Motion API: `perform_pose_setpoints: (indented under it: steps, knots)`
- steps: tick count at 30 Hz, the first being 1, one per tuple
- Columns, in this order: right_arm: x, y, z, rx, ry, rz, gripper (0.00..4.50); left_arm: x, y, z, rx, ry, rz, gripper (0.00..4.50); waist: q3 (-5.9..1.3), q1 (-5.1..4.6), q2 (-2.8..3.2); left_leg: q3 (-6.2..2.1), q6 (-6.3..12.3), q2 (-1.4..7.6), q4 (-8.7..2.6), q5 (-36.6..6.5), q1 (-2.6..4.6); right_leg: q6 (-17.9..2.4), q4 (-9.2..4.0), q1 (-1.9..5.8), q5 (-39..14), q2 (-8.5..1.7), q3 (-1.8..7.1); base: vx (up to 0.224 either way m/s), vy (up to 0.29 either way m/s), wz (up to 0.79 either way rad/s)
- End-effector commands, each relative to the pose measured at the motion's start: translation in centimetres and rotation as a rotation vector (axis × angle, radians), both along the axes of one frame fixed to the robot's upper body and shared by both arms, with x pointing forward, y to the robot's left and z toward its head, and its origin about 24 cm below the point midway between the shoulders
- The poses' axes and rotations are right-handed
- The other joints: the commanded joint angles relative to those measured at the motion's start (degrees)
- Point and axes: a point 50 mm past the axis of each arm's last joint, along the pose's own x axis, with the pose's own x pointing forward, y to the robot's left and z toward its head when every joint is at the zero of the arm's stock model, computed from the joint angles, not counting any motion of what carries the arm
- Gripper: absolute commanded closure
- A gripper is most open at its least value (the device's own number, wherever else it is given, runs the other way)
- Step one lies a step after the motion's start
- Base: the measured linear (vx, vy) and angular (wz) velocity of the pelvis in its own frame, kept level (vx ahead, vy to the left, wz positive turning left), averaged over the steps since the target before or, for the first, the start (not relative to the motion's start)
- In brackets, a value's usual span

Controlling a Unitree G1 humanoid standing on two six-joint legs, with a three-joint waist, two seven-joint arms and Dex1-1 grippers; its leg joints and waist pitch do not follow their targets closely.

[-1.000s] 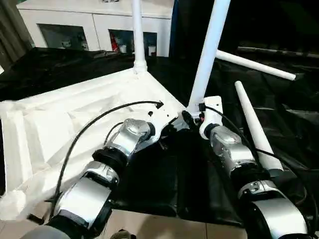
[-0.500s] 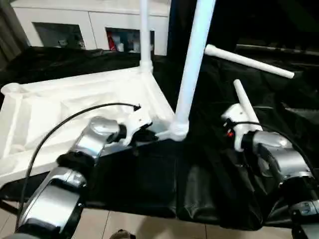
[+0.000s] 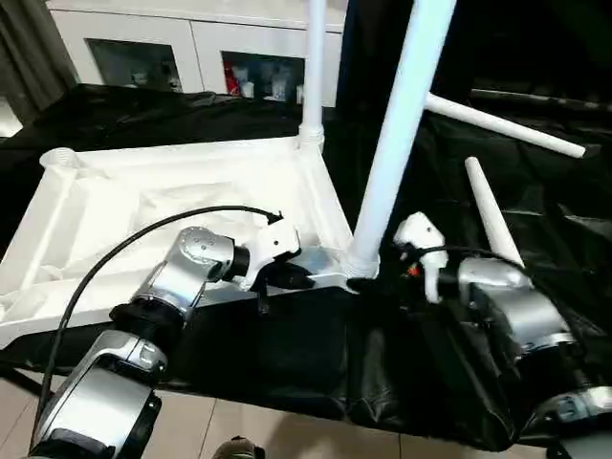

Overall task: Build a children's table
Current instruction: Rotate leg to tighten

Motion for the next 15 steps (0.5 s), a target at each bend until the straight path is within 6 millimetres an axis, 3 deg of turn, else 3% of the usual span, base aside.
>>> perform_pose_setpoints:
  steps: [1, 9, 15]
  knots:
    - [0.41, -0.04, 0.86, 0.024, -0.021, -0.004, 0.39, -0.08, -1.06, 1.15, -0.050, -0.033, -0.053, 4.50, -4.40, -0.32, -0.04, -1.09, 2.11, 2.76, -3.73, -10.40, 1.72, -14.18, -3.39, 2.87, -2.49, -3.21, 2.93, 0.000, 0.000, 0.00]
    - [0.38, 0.46, 0.57, 0.034, -0.018, 0.011, 0.39, -0.29, -1.05, 1.07, -0.044, -0.027, -0.055, 4.50, -4.38, -0.25, -0.05, -1.09, 2.18, 2.65, -3.71, -10.19, 1.59, -14.10, -3.32, 2.99, -1.98, -3.22, 2.91, 0.000, 0.000, 0.00]
    - [0.31, 0.37, 0.36, 0.032, -0.012, 0.009, 0.96, -0.32, -0.90, 1.02, -0.040, -0.024, -0.050, 4.50, -4.47, -0.26, -0.01, -1.09, 2.04, 2.62, -3.65, -9.91, 1.60, -14.18, -3.21, 3.00, -1.35, -3.17, 2.90, 0.000, 0.000, 0.00]
